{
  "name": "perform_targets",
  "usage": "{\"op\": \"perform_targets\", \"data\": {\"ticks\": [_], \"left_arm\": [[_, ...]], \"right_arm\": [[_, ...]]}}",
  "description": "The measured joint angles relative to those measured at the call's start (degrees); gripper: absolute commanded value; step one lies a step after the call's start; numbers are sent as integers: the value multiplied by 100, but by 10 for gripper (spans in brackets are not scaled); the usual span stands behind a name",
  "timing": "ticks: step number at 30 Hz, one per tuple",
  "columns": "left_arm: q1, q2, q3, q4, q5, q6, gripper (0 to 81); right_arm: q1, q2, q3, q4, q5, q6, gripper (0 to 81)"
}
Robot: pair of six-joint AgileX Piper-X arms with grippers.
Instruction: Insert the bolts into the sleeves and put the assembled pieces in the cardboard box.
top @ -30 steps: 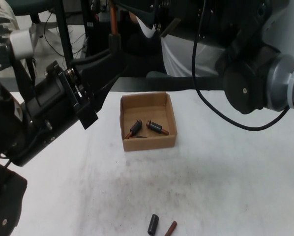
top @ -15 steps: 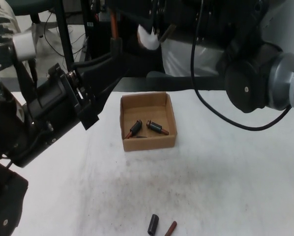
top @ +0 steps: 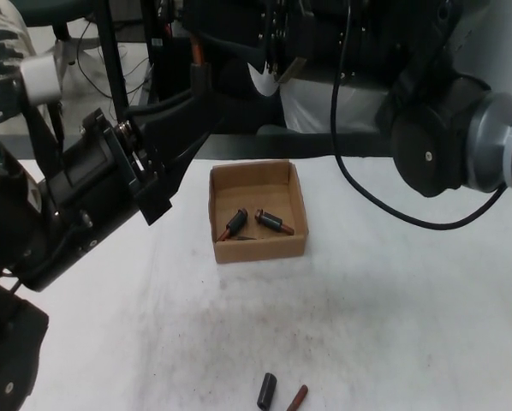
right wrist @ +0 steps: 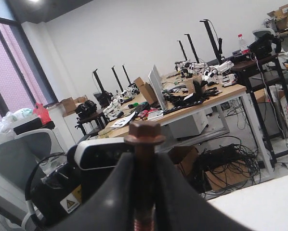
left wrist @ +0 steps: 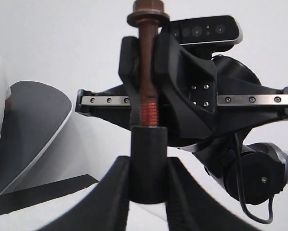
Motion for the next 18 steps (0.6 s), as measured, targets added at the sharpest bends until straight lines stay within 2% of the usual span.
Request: {"op": "perform_targets", "data": {"ticks": [4, 5, 7, 9, 11, 13, 18], "left_arm": [[0, 0, 0, 0, 15, 0, 3], [0, 0, 0, -7, 15, 0, 3], [0, 0, 0, -20, 15, 0, 3], [0, 0, 0, -21, 15, 0, 3], [0, 0, 0, -21, -1, 0, 3], [0, 0, 0, -21, -4, 0, 3], [0, 0, 0, -21, -23, 0, 3]], "right_arm": [[0, 0, 0, -19, -102, 0, 1], [0, 0, 0, -35, -119, 0, 25], [0, 0, 0, -49, -121, 11, 113], [0, 0, 0, -63, -121, 12, 233], [0, 0, 0, -72, -133, 50, 391], [0, 0, 0, -81, -204, 147, 484], [0, 0, 0, -81, -153, 555, 477]]}}
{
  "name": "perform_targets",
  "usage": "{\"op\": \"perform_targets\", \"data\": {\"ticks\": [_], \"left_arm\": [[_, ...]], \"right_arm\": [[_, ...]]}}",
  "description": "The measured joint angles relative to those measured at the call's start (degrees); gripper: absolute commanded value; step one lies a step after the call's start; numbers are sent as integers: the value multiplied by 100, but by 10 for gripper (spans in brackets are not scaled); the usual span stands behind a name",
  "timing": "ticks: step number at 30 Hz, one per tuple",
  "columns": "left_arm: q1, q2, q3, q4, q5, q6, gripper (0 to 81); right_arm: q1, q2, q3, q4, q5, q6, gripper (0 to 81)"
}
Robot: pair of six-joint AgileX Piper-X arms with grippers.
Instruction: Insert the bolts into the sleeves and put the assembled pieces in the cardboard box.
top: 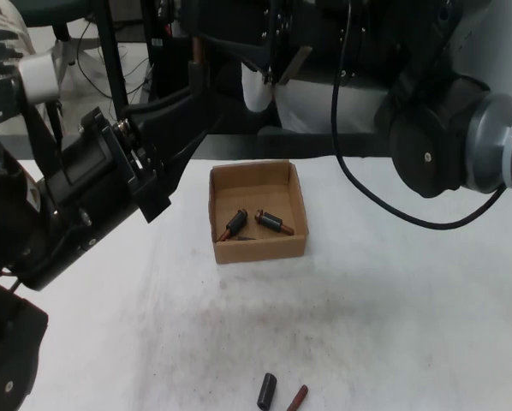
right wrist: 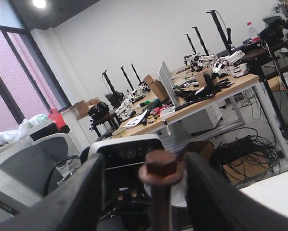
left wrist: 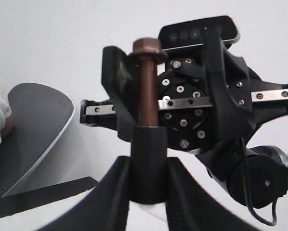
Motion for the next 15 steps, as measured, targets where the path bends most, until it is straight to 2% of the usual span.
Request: {"op": "perform_targets", "data": {"ticks": [9, 11, 12, 15], "left_arm": [[0, 0, 0, 14, -14, 0, 3], [0, 0, 0, 14, -14, 0, 3], [0, 0, 0, 14, -14, 0, 3], [0, 0, 0, 14, -14, 0, 3]], "right_arm": [[0, 0, 0, 0, 124, 97, 480], [0, 0, 0, 0, 254, 97, 451], [0, 0, 0, 0, 469, 97, 377], [-120, 0, 0, -84, 660, 102, 3]]}}
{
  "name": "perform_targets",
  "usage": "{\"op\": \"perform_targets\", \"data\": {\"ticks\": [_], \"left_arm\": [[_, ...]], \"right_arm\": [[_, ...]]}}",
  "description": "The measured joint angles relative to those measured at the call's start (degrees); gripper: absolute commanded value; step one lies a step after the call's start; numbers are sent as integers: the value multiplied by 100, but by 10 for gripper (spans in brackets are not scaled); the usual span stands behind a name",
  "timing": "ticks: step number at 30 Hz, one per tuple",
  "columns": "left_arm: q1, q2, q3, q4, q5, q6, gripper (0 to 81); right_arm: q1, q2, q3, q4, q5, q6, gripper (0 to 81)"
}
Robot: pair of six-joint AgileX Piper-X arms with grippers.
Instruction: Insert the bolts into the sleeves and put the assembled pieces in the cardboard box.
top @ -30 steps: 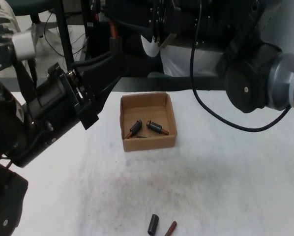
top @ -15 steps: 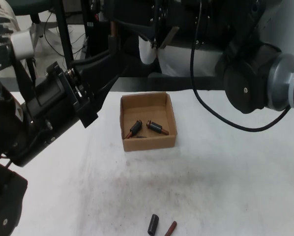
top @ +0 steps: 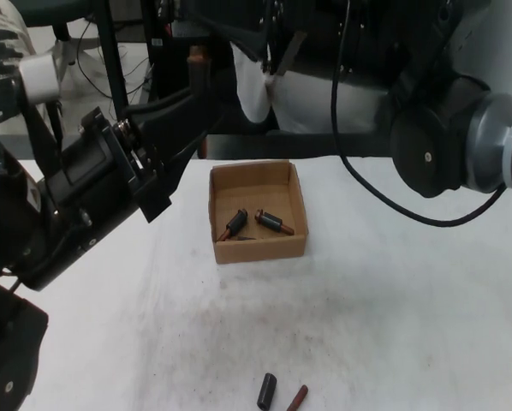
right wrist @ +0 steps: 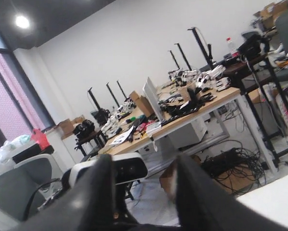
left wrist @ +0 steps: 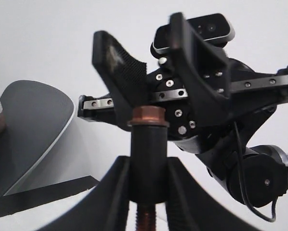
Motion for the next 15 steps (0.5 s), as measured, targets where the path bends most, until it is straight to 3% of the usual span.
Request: {"op": "perform_targets", "data": {"ticks": [9, 10, 12, 15], "left_arm": [[0, 0, 0, 62, 11, 0, 3], [0, 0, 0, 162, 57, 0, 3], [0, 0, -12, 506, 86, 96, 3], [0, 0, -213, 2221, 105, 926, 3]], "right_arm": [[-785, -157, 0, -827, -116, 569, 8], [-969, -310, 0, -802, -707, 802, 8], [-1051, -427, 0, -756, -968, 903, 8], [-1147, -713, 0, -663, -1605, 1192, 8]]}}
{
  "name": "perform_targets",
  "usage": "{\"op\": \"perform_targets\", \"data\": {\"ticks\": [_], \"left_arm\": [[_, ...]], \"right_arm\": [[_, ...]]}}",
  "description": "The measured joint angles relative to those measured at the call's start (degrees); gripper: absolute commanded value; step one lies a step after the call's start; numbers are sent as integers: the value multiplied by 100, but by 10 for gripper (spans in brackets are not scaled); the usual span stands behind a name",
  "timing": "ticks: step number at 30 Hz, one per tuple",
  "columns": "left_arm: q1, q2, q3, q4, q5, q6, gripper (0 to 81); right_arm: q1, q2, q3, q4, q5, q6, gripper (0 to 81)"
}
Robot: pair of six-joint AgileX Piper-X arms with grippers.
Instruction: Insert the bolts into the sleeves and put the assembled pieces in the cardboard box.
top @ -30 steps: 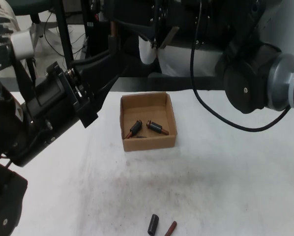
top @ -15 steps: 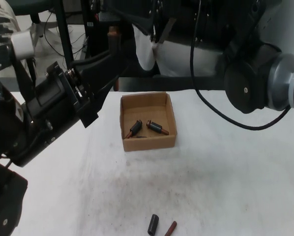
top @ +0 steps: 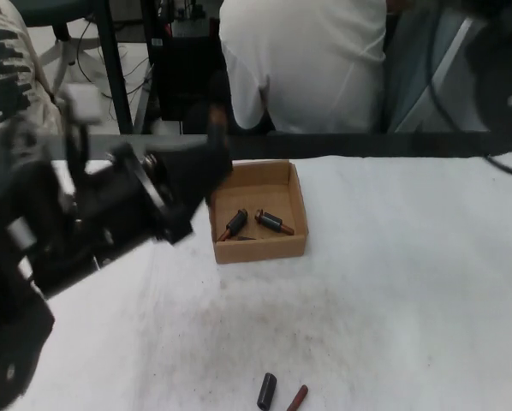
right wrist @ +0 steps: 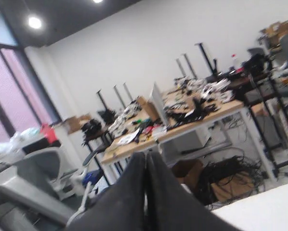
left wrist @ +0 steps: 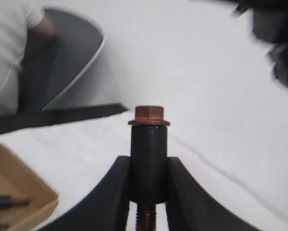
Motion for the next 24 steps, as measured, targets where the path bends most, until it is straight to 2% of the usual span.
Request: {"op": "perform_targets", "data": {"ticks": [3, 6, 7, 12, 17, 21, 24], "left_arm": [[0, 92, -577, 2044, -295, 1146, 3], [0, 471, -1223, 3546, -836, 2485, 3], [0, 564, -1550, 3936, -879, 2633, 3], [0, 1127, -2205, 4022, -989, 2951, 3], [0, 1980, -2506, 4022, -1054, 3145, 3], [0, 2483, -2627, 4049, -1056, 3248, 3], [0, 2806, -2776, 4087, -1056, 3260, 3]], "right_arm": [[17, -310, 137, 12, -233, 68, 8], [79, -566, 419, 12, -307, 68, 8], [102, -634, 550, 12, -321, 68, 8], [276, -894, 1331, 25, -353, 85, 8], [679, -1295, 2071, 72, -361, 85, 8], [1008, -1634, 2454, 72, -360, 85, 8], [1061, -1706, 2541, 72, -360, 85, 8]]}}
